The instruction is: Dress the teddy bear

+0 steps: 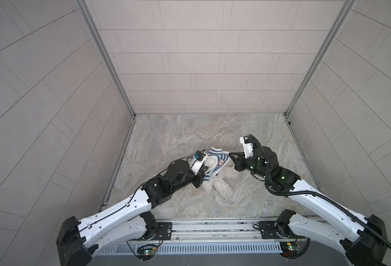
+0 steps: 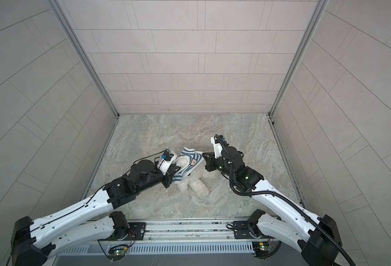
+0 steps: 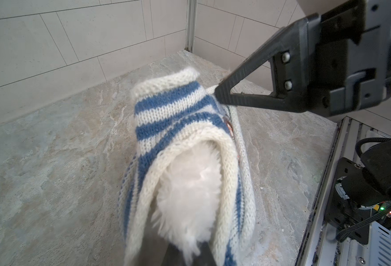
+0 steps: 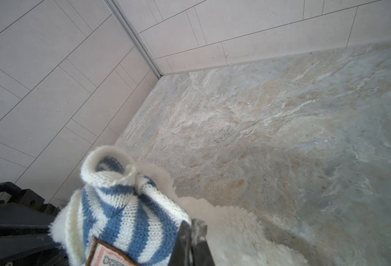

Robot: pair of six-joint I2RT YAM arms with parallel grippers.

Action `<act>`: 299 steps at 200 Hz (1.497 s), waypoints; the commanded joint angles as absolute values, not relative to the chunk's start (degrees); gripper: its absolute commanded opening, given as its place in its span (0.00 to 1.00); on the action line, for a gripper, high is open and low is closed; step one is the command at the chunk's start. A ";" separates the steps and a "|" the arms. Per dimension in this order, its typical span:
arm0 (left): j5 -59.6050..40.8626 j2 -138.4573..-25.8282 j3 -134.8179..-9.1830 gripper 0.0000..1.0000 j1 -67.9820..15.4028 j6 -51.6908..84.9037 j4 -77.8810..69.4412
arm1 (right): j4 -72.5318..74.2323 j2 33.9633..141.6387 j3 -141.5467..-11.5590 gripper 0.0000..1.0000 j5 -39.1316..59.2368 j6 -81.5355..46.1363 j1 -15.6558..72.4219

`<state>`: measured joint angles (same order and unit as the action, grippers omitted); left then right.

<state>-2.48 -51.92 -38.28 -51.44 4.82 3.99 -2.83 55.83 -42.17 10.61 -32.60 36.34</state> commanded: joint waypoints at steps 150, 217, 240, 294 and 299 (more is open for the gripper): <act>-1.84 -45.61 -37.56 0.00 -53.39 6.60 -1.94 | 4.15 67.68 -32.76 0.00 7.91 -35.97 35.51; 4.69 -44.72 -35.45 0.00 -53.40 11.19 -2.92 | -1.96 66.51 -36.62 0.00 17.22 -34.44 36.60; 5.11 -45.00 -34.79 0.00 -53.38 12.35 -3.25 | 0.66 64.60 -35.79 0.01 25.33 -31.81 37.58; 4.39 -44.94 -33.87 0.00 -53.32 15.30 -4.18 | 2.66 56.30 -35.79 0.20 21.67 -30.92 39.64; 4.84 -44.79 -33.70 0.00 -53.14 16.55 -4.38 | 2.60 55.57 -35.85 0.24 20.47 -30.50 39.64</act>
